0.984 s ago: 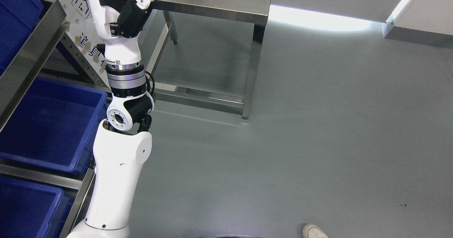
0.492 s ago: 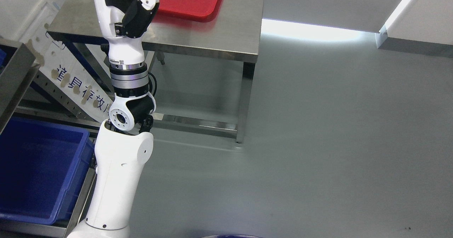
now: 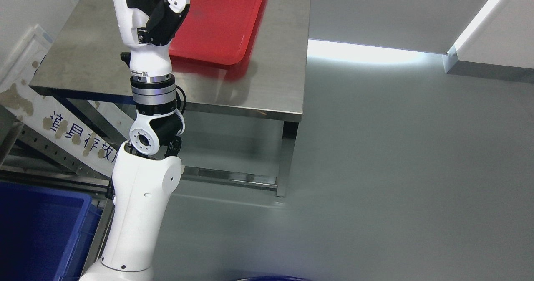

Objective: Grab orange capacitor from left shelf to right desk
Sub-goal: 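Hold the capacitor raised in the left hand while turning toward the steel table, then lower the left hand with the capacitor into the red tray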

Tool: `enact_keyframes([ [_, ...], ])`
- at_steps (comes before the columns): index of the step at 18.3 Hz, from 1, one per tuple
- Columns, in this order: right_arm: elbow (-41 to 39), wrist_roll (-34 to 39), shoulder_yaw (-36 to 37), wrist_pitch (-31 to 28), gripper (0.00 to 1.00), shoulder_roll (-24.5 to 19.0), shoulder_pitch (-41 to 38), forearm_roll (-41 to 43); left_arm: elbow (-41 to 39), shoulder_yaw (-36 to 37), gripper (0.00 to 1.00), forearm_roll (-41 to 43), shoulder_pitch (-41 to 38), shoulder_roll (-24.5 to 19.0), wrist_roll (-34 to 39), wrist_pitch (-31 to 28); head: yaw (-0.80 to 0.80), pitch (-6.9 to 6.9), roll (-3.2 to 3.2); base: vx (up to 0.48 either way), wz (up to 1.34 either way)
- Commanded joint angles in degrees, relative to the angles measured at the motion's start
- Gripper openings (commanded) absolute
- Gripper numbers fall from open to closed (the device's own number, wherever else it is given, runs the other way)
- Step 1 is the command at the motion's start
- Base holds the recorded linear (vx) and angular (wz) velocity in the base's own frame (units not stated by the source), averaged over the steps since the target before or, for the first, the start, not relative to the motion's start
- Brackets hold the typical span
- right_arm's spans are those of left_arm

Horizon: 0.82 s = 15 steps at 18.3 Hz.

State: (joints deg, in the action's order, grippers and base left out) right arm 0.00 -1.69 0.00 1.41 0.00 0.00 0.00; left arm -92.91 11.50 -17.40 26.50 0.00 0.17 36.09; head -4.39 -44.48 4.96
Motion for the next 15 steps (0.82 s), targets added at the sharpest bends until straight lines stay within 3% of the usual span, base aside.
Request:
enact_keyframes([
  [1,-1.0,0.0,0.7,0.0,1.0,1.0,-1.1,-0.3,0.1,0.1,0.01,0.0,0.0,-1.0,0.1,0.0,0.0,0.0,0.0,0.259,0.01],
  [15,-1.0,0.0,0.7,0.0,1.0,1.0,-1.1,-0.3,0.1,0.9,0.01,0.1,0.0,-1.0,0.0,-0.1,0.0,0.0,0.0,0.217,0.04],
])
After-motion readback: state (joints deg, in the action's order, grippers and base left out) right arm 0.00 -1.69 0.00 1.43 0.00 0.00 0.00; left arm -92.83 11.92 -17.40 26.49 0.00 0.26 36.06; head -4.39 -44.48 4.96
